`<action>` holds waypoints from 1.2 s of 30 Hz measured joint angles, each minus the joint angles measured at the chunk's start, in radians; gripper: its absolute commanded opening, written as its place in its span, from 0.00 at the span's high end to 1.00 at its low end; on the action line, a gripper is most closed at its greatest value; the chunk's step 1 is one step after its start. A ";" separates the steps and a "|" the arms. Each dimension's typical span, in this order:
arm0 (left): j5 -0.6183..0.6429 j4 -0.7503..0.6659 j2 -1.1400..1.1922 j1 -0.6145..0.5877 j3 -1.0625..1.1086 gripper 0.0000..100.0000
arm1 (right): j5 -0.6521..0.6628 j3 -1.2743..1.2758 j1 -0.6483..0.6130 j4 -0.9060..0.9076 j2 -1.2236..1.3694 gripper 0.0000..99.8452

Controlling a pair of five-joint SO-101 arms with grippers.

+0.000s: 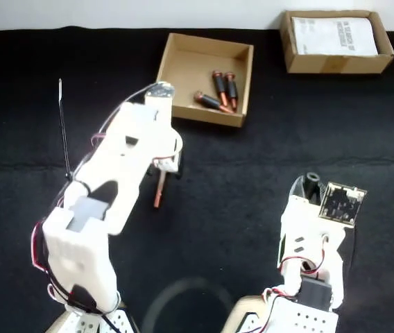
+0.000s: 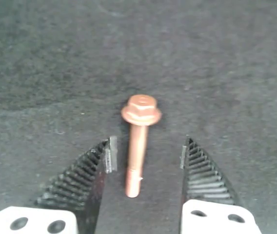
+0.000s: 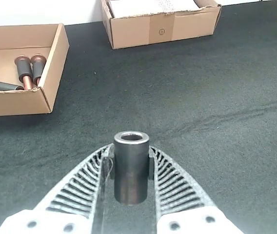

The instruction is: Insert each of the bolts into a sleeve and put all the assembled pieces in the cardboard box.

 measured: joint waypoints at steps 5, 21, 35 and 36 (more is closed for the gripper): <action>-0.003 0.135 0.018 -0.017 -0.123 0.78 | 0.000 0.000 0.000 0.000 0.000 0.99; -0.118 0.068 0.023 -0.017 0.011 0.78 | 0.000 0.000 0.000 0.000 0.000 0.99; -0.161 -0.166 0.020 0.000 0.110 0.99 | 0.000 0.000 0.000 0.000 0.000 0.99; -0.172 -0.169 0.020 0.003 0.110 0.99 | 0.000 0.000 0.000 0.000 0.000 0.99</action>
